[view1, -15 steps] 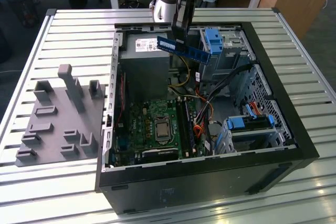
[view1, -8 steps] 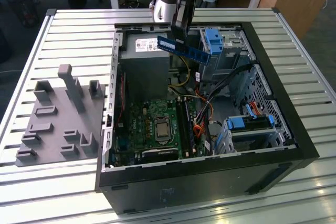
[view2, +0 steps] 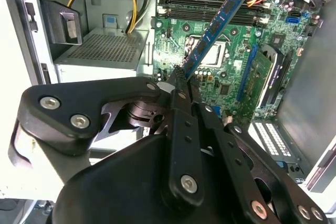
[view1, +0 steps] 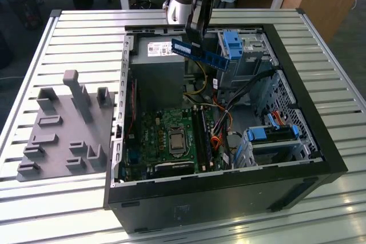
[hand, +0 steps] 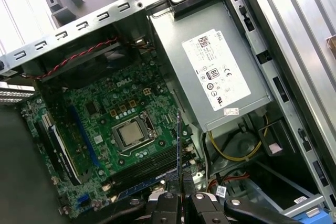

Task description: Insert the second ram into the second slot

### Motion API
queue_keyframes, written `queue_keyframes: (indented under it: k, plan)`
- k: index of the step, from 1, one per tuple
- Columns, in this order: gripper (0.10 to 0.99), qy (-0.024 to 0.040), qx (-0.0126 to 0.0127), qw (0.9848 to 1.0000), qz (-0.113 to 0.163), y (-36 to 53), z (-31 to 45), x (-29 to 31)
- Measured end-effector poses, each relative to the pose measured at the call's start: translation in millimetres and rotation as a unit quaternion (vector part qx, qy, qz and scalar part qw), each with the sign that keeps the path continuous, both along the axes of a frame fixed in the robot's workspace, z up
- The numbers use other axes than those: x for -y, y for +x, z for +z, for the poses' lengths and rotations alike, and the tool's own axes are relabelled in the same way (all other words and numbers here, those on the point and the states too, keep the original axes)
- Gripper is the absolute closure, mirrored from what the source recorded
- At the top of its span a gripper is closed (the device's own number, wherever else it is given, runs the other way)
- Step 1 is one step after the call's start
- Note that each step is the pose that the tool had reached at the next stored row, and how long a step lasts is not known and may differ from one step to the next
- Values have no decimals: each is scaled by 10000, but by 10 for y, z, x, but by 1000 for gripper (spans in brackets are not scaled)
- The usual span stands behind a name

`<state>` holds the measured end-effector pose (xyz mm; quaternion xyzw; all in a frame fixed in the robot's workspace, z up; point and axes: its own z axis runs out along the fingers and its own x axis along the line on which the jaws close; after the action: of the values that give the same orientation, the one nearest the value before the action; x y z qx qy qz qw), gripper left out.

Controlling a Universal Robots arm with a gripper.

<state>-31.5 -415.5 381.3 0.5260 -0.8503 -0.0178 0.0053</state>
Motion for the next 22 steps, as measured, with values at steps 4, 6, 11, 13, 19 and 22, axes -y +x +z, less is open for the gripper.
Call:
queue_keyframes:
  k: [4, 6, 11, 13, 19, 22]
  plan:
    - [949, 0, 0, 10000, -48, 0, 0, 0]
    - [949, 0, 0, 10000, -72, 0, 0, 0]
    - [949, 0, 0, 9999, -128, 0, 0, 0]
    - [949, 0, 0, 9999, -150, 0, 0, 0]
    - [949, 0, 0, 9998, -218, 0, 0, 0]
    - [949, 0, 0, 9997, -256, 0, 0, 0]
